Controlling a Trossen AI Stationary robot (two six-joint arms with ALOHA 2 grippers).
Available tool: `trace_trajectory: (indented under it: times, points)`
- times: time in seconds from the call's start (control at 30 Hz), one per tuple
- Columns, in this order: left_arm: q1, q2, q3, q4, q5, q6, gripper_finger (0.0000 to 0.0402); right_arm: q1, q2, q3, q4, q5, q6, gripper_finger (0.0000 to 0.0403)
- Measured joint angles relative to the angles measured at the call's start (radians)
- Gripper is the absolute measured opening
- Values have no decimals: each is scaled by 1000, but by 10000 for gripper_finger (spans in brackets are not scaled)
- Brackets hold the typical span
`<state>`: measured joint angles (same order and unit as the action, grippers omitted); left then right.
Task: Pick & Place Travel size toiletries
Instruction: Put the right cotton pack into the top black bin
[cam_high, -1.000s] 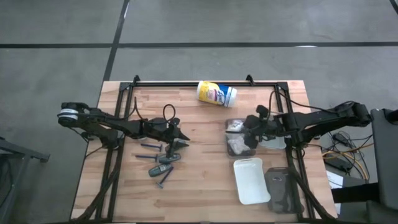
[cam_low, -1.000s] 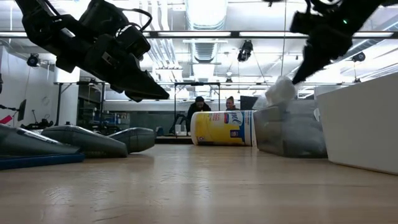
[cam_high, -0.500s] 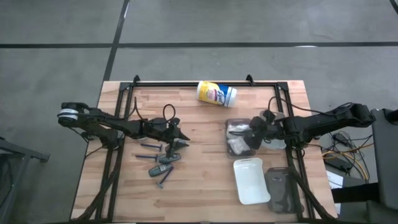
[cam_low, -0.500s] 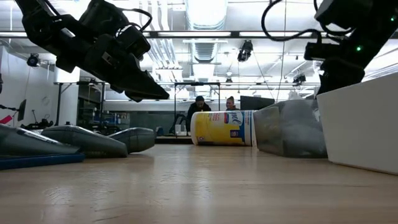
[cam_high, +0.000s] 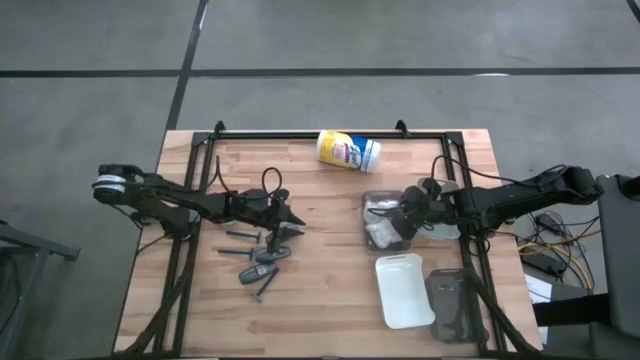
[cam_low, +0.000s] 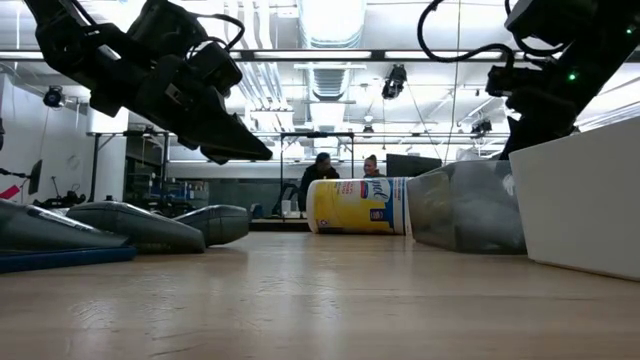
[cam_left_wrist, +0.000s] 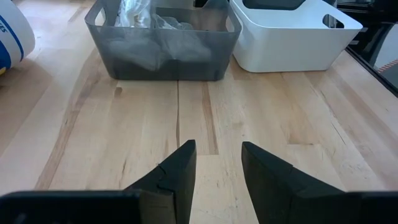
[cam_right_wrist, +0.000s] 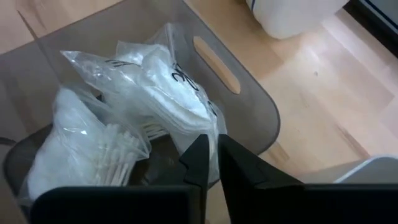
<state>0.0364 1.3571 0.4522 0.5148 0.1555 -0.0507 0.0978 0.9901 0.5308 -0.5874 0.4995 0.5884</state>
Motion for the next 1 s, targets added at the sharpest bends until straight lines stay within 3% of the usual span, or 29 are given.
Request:
trace_trajectory:
  times: [0.3, 0.53, 0.7, 1.0]
  points:
    - [0, 0, 0, 0, 0, -8, 136, 0, -1, 0, 1, -20, 52, 125]
    - [0, 0, 0, -1, 0, -10, 136, 0, -1, 0, 62, -215, 60, 188]
    - [0, 0, 0, -1, 0, -10, 136, 0, -1, 0, 172, -316, 14, 211]
    - [1, 0, 0, -34, 0, -10, 136, 0, -1, -1, 223, -325, -42, 228]
